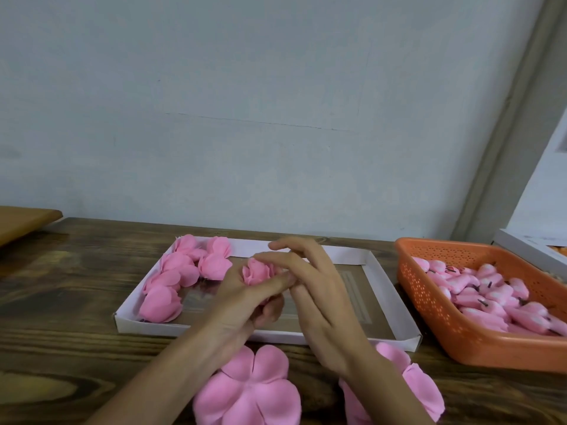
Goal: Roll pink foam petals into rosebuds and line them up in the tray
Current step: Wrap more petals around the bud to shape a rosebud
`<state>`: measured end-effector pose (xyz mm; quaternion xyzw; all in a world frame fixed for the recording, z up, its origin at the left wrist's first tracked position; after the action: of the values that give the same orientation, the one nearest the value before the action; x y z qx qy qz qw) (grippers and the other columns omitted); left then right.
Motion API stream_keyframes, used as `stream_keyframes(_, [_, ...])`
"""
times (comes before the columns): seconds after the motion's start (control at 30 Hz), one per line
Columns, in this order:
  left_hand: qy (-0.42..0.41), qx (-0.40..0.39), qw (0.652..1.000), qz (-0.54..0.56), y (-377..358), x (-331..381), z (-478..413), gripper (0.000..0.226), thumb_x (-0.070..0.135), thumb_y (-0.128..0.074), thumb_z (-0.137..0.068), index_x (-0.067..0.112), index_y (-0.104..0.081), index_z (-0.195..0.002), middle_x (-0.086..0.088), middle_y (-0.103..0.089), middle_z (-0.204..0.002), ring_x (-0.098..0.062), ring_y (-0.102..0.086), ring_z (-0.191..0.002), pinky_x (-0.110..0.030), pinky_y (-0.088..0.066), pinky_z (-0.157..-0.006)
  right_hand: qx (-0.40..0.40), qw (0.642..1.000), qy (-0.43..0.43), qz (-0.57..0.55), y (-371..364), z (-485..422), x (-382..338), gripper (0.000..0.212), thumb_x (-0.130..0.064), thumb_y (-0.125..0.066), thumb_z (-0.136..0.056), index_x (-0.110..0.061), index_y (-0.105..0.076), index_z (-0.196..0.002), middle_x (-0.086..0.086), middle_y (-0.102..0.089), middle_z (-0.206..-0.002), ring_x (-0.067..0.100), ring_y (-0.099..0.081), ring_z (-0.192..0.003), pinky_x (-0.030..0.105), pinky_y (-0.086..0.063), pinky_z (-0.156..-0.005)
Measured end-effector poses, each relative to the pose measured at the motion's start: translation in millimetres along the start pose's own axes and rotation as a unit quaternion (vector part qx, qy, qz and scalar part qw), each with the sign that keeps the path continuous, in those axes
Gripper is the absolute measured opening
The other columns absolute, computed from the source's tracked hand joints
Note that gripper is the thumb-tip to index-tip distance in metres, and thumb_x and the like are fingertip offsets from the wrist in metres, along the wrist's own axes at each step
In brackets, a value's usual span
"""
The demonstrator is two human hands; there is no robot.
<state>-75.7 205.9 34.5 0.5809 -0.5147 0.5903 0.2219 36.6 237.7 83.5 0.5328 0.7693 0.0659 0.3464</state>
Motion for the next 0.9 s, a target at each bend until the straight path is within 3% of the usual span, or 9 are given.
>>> stream_keyframes(0.13, [-0.003,-0.002,0.999,-0.045,1,3,1,0.046,0.023,-0.086,-0.061,-0.003,-0.048,-0.068,-0.005,-0.034,-0.049,-0.017,-0.032,-0.037,-0.019,-0.024,-0.044,-0.025,1.0,-0.007,-0.015,2,0,0,0.047,-0.022,-0.032,-0.099,-0.019,-0.066,-0.132,-0.003,-0.054,-0.14,0.026,-0.055,-0.127,0.034,-0.047,-0.099])
stream_keyframes(0.27, [-0.016,0.01,0.994,-0.111,4,4,1,0.032,0.03,-0.077,-0.051,0.004,-0.061,-0.059,-0.008,-0.042,-0.05,-0.019,-0.038,-0.037,-0.018,-0.031,-0.038,-0.032,0.998,-0.002,0.06,1,1,-4,0.037,-0.04,-0.042,-0.105,-0.028,-0.068,-0.129,-0.012,-0.054,-0.136,0.014,-0.058,-0.113,0.03,-0.049,-0.094])
stream_keyframes(0.43, [-0.011,0.04,0.979,-0.201,1,9,3,0.018,0.041,-0.066,-0.039,0.026,-0.066,-0.05,-0.008,-0.05,-0.055,-0.023,-0.049,-0.048,-0.022,-0.037,-0.04,-0.008,0.995,0.039,0.092,-1,2,-11,0.026,-0.036,-0.062,-0.1,-0.028,-0.071,-0.122,-0.014,-0.059,-0.125,0.008,-0.061,-0.108,0.032,-0.052,-0.086])
stream_keyframes(0.6, [0.0,0.034,0.984,-0.173,-1,8,5,0.02,0.041,-0.066,-0.041,0.024,-0.058,-0.044,-0.006,-0.04,-0.048,-0.019,-0.04,-0.04,-0.019,-0.03,-0.039,0.03,0.994,0.057,0.087,5,3,-13,0.025,-0.037,-0.069,-0.096,-0.024,-0.077,-0.115,-0.011,-0.065,-0.122,0.007,-0.065,-0.095,0.032,-0.055,-0.075])
stream_keyframes(0.7, [-0.016,0.011,0.983,-0.183,0,6,3,0.022,0.029,-0.072,-0.061,0.021,-0.059,-0.046,-0.005,-0.042,-0.041,-0.017,-0.042,-0.034,-0.021,-0.034,-0.038,0.017,0.993,0.055,0.1,3,3,-14,0.029,-0.042,-0.066,-0.095,-0.027,-0.077,-0.117,-0.013,-0.064,-0.125,0.007,-0.063,-0.093,0.032,-0.054,-0.071])
stream_keyframes(0.77, [-0.025,-0.008,0.981,-0.19,-1,8,2,0.025,0.023,-0.07,-0.072,0.021,-0.061,-0.049,-0.006,-0.045,-0.041,-0.02,-0.045,-0.035,-0.022,-0.036,-0.04,0.002,0.995,0.044,0.093,1,2,-12,0.03,-0.044,-0.066,-0.094,-0.028,-0.076,-0.117,-0.014,-0.062,-0.128,0.008,-0.062,-0.096,0.032,-0.054,-0.073])
stream_keyframes(0.9, [-0.009,-0.001,0.99,-0.142,0,6,2,0.029,0.032,-0.074,-0.065,0.018,-0.055,-0.049,-0.012,-0.04,-0.048,-0.018,-0.041,-0.042,-0.022,-0.032,-0.045,-0.024,0.998,0.02,0.052,-3,0,-8,0.045,-0.046,-0.076,-0.087,-0.029,-0.069,-0.127,-0.012,-0.057,-0.134,0.011,-0.061,-0.114,0.026,-0.051,-0.087])
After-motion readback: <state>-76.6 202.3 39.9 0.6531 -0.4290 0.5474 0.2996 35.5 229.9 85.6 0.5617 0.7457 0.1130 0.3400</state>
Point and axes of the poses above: each hand's wrist, its own z-axis away from the middle knuckle, its own y-axis out of the back of the hand, x = y × z, the point moved 8 cm from there along -z, towards the middle knuckle
